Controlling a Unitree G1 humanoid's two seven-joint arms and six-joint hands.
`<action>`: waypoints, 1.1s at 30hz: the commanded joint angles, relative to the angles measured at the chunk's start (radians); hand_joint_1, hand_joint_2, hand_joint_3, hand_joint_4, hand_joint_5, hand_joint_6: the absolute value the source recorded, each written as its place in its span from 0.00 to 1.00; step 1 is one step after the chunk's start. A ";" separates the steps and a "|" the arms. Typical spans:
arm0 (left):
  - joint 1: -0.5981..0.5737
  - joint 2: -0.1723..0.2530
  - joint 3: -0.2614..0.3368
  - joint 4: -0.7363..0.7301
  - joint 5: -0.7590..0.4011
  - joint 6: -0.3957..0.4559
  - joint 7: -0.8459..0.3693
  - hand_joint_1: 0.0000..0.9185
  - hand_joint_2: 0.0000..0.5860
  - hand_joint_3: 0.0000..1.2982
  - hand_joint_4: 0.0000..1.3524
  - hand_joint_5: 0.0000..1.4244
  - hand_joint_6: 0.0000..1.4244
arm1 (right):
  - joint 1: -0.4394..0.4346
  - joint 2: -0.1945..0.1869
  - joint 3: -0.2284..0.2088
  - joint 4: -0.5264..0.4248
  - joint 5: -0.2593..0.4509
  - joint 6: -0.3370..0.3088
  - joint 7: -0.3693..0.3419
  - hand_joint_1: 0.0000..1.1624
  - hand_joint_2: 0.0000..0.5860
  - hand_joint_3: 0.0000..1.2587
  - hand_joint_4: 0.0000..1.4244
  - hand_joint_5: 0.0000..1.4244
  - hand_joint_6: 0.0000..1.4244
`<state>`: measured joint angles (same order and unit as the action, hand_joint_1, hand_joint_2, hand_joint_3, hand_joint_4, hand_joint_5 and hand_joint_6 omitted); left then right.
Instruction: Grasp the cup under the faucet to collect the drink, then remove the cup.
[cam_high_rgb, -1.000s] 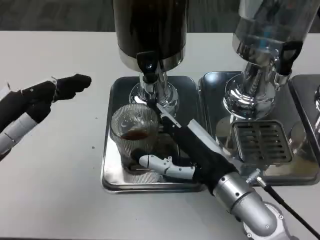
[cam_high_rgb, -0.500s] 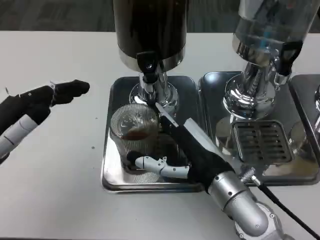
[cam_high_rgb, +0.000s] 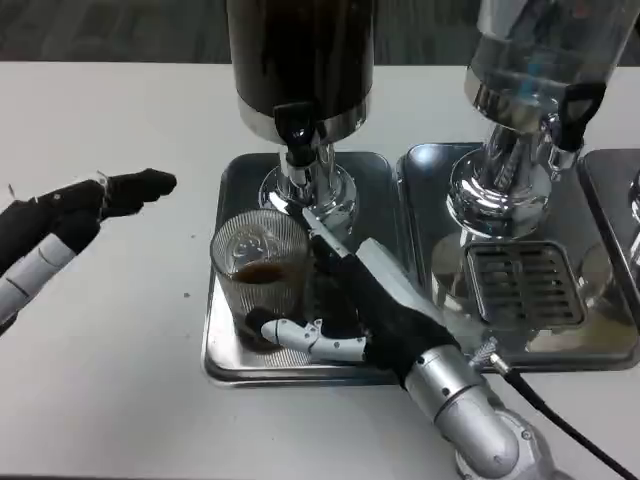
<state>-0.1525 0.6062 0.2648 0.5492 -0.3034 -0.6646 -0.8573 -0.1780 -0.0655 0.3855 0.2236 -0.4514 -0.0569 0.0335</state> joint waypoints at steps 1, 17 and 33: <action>0.015 0.013 0.009 -0.012 0.001 0.009 0.011 0.00 0.24 0.23 0.15 0.10 0.10 | 0.006 0.012 0.009 -0.014 -0.012 0.020 -0.015 0.52 0.33 0.00 0.01 0.08 0.15; 0.022 0.017 0.014 -0.007 0.004 0.012 0.015 0.00 0.26 0.23 0.15 0.10 0.10 | 0.002 0.028 0.037 -0.046 -0.081 0.089 -0.050 0.44 0.34 0.04 0.05 0.14 0.30; 0.028 0.025 0.014 -0.003 0.004 0.012 0.013 0.00 0.29 0.23 0.16 0.10 0.11 | 0.005 0.039 0.074 -0.052 -0.146 0.136 -0.095 0.45 0.33 0.09 0.10 0.22 0.45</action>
<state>-0.1312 0.6150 0.2701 0.5477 -0.3033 -0.6601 -0.8497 -0.1792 -0.0310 0.4461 0.1880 -0.5689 0.0535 -0.0435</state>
